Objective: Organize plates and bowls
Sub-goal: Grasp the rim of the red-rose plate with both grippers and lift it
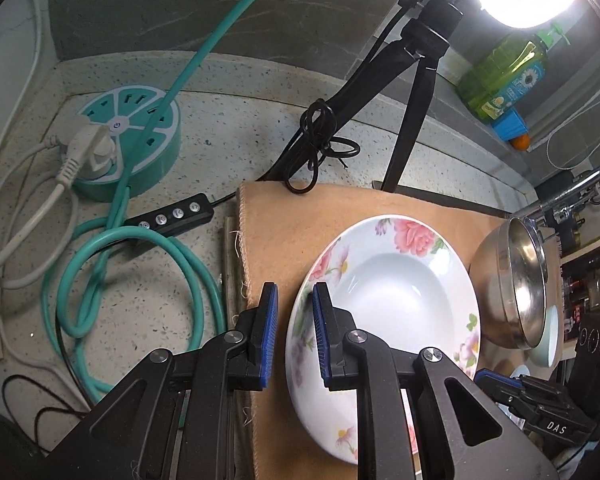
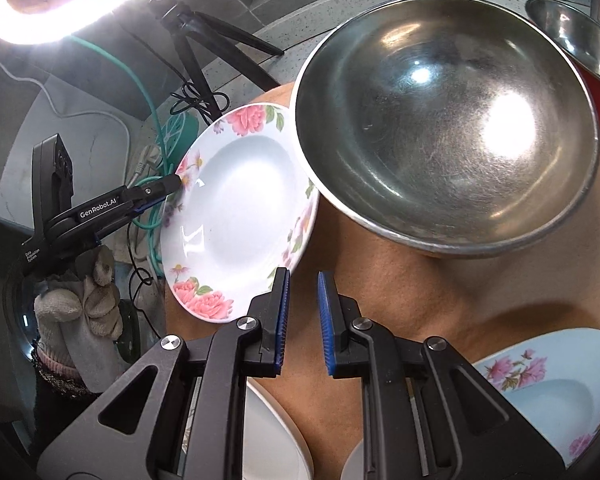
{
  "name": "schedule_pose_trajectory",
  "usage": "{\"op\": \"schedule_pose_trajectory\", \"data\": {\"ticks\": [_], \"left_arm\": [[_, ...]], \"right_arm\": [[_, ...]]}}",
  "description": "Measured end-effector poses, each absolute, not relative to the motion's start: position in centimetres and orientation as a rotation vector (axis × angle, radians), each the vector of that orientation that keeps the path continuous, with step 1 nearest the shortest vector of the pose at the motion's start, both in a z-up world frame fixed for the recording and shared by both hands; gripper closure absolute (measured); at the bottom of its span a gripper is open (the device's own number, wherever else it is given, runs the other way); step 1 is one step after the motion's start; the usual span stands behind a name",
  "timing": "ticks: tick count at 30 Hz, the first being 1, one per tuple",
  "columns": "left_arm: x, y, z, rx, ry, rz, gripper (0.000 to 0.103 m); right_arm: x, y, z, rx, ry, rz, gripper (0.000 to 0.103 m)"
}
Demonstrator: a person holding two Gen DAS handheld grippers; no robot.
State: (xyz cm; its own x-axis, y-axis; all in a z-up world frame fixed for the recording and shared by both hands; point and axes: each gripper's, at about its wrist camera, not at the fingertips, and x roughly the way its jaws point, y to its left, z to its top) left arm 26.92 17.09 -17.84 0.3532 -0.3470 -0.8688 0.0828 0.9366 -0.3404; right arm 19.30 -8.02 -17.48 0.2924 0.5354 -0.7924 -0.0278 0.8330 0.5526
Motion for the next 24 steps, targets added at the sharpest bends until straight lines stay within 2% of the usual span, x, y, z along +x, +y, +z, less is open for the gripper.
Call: {"op": "schedule_pose_trajectory", "data": {"ticks": [24], "left_arm": [[27.5,16.5,-18.1,-0.25,1.199,-0.313,0.087]], "right_arm": [[20.5,-7.0,-17.3,0.444,1.213,0.383,0.092]]}}
